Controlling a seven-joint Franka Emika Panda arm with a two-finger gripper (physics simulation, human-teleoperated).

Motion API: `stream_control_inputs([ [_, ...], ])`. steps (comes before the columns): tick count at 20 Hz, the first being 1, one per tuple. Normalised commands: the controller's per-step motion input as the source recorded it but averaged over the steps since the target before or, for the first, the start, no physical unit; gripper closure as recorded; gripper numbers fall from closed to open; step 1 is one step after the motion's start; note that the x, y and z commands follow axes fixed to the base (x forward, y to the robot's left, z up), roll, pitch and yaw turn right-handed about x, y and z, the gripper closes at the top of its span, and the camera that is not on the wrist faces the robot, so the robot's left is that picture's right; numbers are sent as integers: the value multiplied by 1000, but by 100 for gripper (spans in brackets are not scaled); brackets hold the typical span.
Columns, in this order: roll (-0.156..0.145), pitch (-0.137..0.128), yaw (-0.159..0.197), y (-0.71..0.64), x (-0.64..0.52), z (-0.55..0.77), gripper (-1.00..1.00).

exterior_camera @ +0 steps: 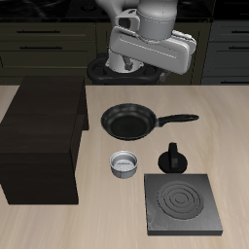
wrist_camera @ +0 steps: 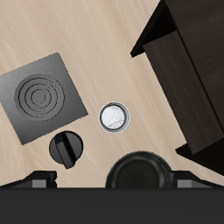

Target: Place the ramekin on the bottom layer of the wooden shelf

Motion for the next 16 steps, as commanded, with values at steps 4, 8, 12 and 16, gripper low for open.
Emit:
stream_control_inputs([
  [4, 38, -37, -160, 62, -35, 62, -100],
  [8, 3, -1, -234, 47, -34, -75, -100],
  [12, -10, -22, -131, -2, -59, -45, -100],
  [16, -5, -15, -193, 45, -100, -54, -100],
])
